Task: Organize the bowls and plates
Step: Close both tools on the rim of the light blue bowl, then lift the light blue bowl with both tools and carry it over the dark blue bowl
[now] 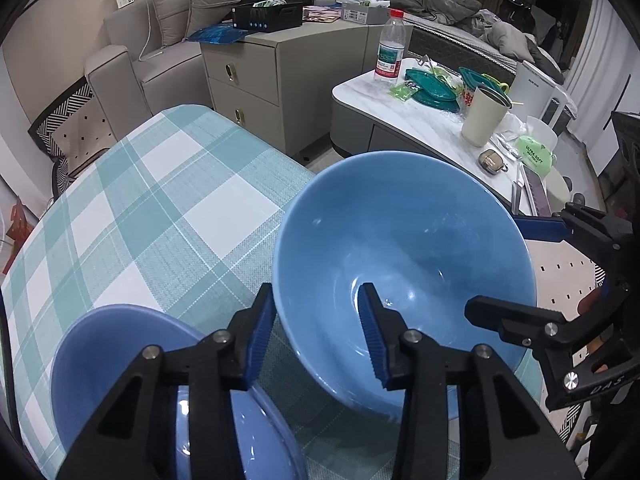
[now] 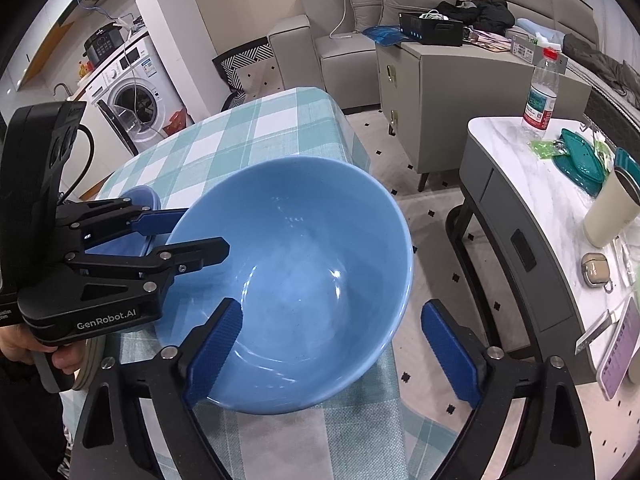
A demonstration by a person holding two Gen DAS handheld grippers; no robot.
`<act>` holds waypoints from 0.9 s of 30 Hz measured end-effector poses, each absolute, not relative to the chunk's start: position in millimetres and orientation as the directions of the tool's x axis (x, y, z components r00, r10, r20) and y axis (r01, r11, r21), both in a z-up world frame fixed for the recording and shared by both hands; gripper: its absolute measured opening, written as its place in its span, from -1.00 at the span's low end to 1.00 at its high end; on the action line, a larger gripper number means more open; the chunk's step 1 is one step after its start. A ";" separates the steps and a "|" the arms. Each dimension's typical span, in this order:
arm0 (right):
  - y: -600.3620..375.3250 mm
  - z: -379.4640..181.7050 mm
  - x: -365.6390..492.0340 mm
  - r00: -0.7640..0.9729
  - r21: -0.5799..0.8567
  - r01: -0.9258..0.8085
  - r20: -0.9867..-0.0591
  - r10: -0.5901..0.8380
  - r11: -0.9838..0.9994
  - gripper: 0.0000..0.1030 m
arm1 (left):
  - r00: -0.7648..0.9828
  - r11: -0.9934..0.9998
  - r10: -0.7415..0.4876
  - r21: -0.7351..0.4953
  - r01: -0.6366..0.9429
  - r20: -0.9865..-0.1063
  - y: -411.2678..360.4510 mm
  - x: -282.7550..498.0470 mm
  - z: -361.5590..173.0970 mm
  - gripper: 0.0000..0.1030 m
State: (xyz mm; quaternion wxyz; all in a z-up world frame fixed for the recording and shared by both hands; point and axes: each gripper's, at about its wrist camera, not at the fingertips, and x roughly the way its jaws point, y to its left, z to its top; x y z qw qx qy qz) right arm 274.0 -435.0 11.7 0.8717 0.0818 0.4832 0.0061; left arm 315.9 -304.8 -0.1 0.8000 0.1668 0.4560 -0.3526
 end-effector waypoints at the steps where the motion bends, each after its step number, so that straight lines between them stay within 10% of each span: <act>1: -434.7 11.0 273.7 0.530 0.150 0.070 -0.843 0.091 0.986 0.71 | 0.336 0.696 -0.412 -0.054 0.716 -0.847 -305.1 315.7 -0.2 -0.22; 27: -436.9 2.0 266.7 0.497 0.115 0.098 -0.866 0.052 0.989 -0.24 | 0.352 0.708 -0.408 -0.049 0.704 -0.842 -302.4 316.5 0.1 -0.48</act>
